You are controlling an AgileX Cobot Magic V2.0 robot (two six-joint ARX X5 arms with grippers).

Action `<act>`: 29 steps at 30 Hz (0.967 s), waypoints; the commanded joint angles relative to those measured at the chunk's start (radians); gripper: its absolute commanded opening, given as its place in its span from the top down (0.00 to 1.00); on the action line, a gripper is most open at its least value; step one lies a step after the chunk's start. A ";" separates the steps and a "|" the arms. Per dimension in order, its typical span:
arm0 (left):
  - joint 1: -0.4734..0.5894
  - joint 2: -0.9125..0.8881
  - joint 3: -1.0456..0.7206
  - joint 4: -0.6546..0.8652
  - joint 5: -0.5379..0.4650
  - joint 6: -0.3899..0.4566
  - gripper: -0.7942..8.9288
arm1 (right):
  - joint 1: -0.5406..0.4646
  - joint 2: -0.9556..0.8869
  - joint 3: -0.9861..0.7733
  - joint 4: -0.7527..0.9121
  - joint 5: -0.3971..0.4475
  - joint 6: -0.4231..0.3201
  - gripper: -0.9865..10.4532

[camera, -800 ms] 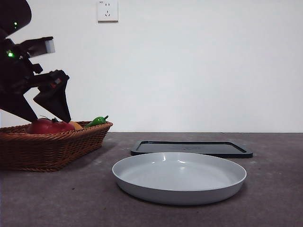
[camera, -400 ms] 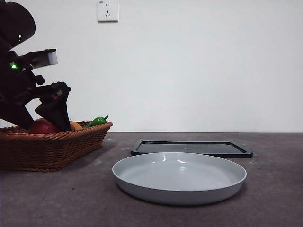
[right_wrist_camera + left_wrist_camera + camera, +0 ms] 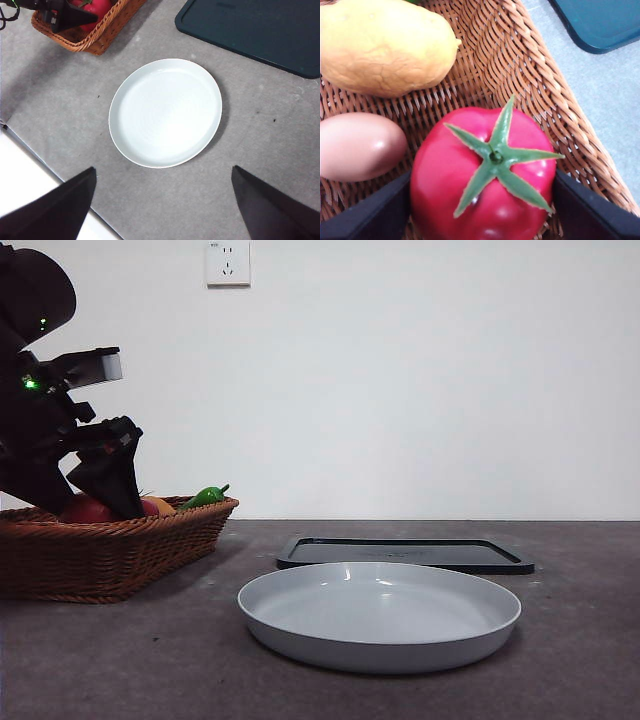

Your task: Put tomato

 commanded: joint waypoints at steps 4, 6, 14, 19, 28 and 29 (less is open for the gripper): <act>-0.003 -0.015 0.050 -0.011 0.002 -0.007 0.57 | 0.004 0.007 0.019 0.005 -0.003 0.003 0.54; -0.004 -0.046 0.065 -0.019 0.003 -0.016 0.57 | 0.004 0.007 0.019 0.005 -0.003 0.003 0.54; -0.064 -0.221 0.087 -0.031 0.077 -0.093 0.57 | 0.004 0.007 0.019 0.007 -0.002 0.003 0.54; -0.173 -0.295 0.087 -0.031 0.124 -0.139 0.57 | 0.004 0.007 0.019 0.007 -0.002 0.003 0.54; -0.405 -0.224 0.087 0.011 0.123 -0.140 0.57 | 0.004 0.007 0.019 0.006 -0.002 0.003 0.54; -0.425 -0.204 0.087 0.023 0.123 -0.140 0.57 | 0.004 0.007 0.019 0.006 -0.002 0.003 0.54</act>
